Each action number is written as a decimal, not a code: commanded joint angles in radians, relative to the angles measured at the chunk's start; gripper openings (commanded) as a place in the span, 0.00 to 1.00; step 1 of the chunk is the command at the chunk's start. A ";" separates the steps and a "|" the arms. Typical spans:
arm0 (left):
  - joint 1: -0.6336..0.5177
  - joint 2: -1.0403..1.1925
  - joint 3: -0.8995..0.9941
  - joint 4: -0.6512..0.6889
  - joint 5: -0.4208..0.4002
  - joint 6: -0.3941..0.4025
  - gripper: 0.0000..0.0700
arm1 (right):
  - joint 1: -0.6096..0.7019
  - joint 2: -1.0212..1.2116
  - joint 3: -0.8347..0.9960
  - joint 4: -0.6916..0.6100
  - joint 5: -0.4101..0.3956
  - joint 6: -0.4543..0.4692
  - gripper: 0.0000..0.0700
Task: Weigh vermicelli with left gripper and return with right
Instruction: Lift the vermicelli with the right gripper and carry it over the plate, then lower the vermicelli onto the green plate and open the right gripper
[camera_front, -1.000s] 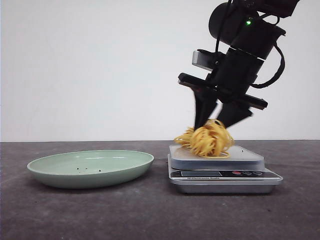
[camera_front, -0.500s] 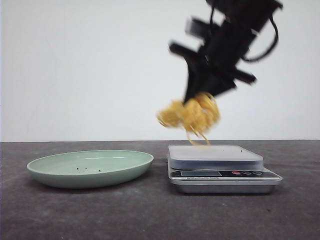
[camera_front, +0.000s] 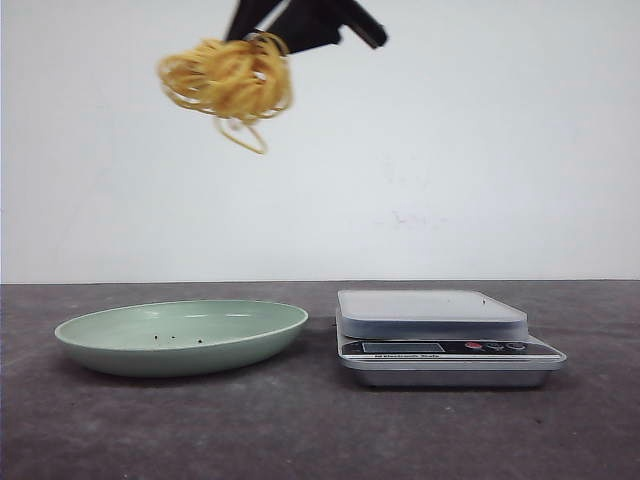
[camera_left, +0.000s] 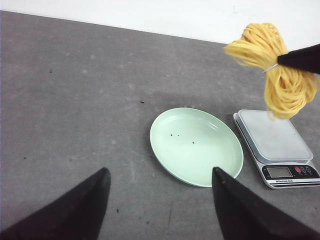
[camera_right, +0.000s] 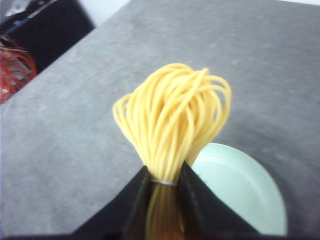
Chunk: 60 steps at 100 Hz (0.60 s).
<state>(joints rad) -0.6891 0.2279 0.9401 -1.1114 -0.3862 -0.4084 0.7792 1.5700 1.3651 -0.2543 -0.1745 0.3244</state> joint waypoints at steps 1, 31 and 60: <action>-0.004 0.001 0.013 0.013 0.002 -0.005 0.54 | 0.014 0.044 0.019 0.027 0.012 0.035 0.01; -0.004 0.001 0.013 0.031 0.002 -0.005 0.54 | 0.016 0.203 0.019 0.053 0.018 0.035 0.01; -0.004 0.001 0.013 0.031 0.002 -0.005 0.54 | 0.005 0.334 0.019 0.099 0.010 0.081 0.01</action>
<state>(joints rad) -0.6891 0.2279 0.9401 -1.0946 -0.3862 -0.4099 0.7757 1.8725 1.3651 -0.1833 -0.1577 0.3672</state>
